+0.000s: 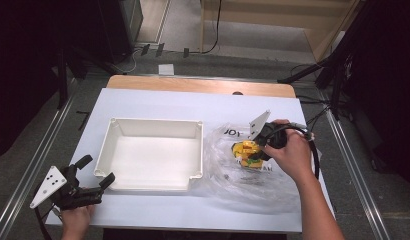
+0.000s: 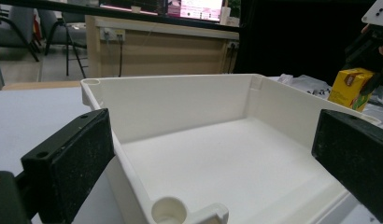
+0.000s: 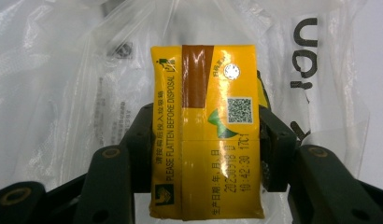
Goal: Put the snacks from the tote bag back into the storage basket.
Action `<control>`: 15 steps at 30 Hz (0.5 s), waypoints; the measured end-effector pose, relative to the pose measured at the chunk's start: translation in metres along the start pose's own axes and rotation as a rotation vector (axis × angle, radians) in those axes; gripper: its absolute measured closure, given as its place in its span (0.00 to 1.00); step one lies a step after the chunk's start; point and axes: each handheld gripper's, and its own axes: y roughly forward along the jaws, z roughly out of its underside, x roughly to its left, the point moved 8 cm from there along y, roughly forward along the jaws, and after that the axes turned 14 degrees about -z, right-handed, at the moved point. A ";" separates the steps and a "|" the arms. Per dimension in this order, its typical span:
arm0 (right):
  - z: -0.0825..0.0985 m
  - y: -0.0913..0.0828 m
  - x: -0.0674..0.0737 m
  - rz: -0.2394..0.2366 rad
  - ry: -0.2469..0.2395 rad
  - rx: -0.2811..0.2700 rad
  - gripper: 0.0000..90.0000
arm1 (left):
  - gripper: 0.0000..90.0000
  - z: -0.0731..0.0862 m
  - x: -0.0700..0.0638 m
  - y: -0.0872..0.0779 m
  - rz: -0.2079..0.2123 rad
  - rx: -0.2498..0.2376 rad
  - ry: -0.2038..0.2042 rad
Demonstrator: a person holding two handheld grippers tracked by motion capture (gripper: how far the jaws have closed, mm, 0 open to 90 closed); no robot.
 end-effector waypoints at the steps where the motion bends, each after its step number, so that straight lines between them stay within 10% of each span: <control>1: -0.001 -0.001 0.000 0.005 0.000 0.005 0.57 | 0.00 0.000 0.000 0.000 -0.001 -0.001 -0.001; 15: -0.014 -0.018 0.004 0.016 -0.010 0.002 0.57 | 0.00 0.001 -0.002 0.000 0.001 0.002 0.008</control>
